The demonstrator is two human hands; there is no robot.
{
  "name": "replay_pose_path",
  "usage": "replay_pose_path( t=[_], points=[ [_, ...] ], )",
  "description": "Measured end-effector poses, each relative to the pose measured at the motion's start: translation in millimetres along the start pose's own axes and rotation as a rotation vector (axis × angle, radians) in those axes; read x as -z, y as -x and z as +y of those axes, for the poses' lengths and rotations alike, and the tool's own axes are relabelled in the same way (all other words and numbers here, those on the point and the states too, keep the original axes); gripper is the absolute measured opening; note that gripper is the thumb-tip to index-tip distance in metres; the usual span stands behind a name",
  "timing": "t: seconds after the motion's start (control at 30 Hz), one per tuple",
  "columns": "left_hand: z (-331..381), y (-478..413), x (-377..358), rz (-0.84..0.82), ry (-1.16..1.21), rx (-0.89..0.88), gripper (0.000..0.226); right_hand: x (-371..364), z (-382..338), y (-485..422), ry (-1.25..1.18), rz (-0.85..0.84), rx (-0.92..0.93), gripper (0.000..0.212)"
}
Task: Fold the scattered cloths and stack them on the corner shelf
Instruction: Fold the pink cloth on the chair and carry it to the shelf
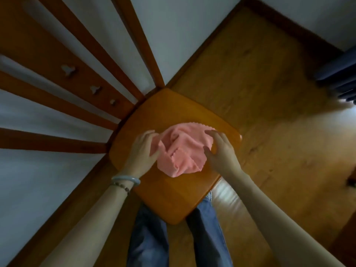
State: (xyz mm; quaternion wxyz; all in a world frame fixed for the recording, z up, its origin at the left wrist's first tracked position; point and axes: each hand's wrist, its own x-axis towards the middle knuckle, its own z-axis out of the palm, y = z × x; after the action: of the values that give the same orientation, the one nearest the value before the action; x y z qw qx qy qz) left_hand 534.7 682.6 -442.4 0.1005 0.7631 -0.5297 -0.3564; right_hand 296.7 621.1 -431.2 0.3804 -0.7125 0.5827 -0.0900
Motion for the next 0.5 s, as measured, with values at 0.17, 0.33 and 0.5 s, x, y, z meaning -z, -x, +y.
replay_pose_path(
  t=[0.17, 0.33, 0.5],
  points=[
    [-35.9, -34.2, -20.1, 0.029, -0.082, -0.061, 0.035, -43.6, 23.2, -27.0, 0.007, 0.035, -0.033, 0.033],
    [-41.9, -37.2, -29.1, -0.147, -0.177, -0.303, 0.034, -80.2, 11.4, -25.4, 0.133, -0.180, 0.165, 0.036],
    [-45.9, -35.2, -32.8, -0.169, -0.202, -0.372, 0.016, -105.9, 12.6, -29.0, 0.176, -0.307, 0.313, 0.029]
  ],
)
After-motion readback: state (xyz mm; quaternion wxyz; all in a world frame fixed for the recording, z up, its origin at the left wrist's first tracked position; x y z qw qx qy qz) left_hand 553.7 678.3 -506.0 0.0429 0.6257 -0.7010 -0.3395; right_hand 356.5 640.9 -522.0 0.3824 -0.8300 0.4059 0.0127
